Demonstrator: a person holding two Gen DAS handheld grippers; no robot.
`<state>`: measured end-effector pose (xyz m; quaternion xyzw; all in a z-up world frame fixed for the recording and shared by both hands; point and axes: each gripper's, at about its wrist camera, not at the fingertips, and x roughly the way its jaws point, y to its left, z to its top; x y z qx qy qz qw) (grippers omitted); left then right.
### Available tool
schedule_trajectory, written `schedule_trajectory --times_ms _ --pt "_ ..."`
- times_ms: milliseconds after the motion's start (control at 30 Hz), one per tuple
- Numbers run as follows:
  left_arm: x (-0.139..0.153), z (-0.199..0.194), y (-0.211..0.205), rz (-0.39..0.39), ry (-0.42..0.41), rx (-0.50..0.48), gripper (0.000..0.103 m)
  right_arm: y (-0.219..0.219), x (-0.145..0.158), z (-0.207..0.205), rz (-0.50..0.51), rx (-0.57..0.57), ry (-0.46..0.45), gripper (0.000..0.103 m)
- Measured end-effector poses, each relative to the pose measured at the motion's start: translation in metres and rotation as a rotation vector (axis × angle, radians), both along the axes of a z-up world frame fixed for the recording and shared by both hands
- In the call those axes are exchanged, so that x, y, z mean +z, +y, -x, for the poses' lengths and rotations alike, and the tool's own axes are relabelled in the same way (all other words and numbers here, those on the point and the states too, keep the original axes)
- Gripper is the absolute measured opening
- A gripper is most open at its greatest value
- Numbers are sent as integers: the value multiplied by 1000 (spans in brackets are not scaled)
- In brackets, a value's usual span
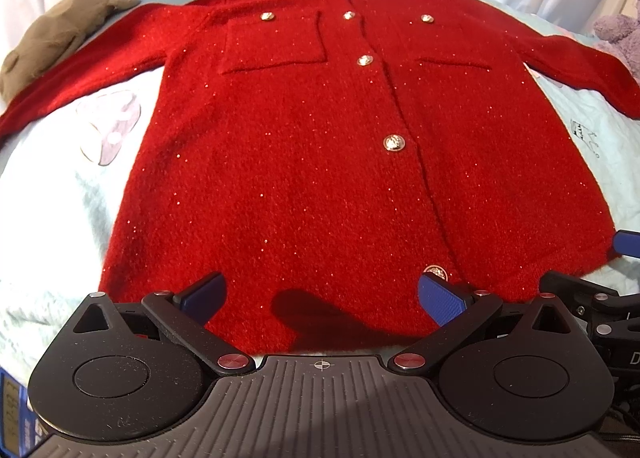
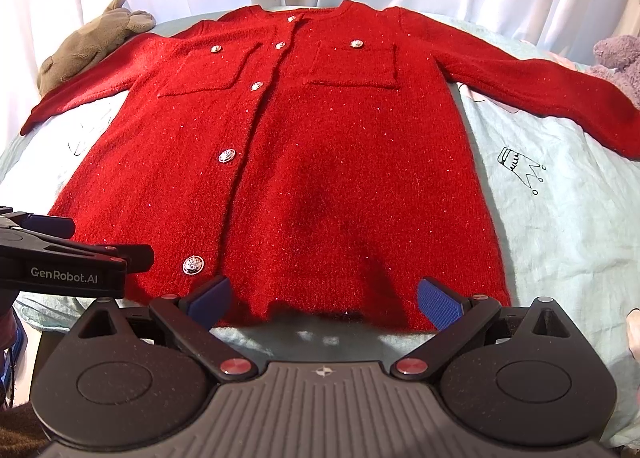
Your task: Fold small clothes
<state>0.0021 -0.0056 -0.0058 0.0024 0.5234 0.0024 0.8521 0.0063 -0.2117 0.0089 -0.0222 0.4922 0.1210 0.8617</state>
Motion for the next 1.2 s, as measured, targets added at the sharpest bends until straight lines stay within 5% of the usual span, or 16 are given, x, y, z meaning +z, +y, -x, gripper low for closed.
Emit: schedule_trajectory --times_ms 1200 --pt "0 -3 7 14 28 13 103 -1 -3 -3 -13 -19 10 99"
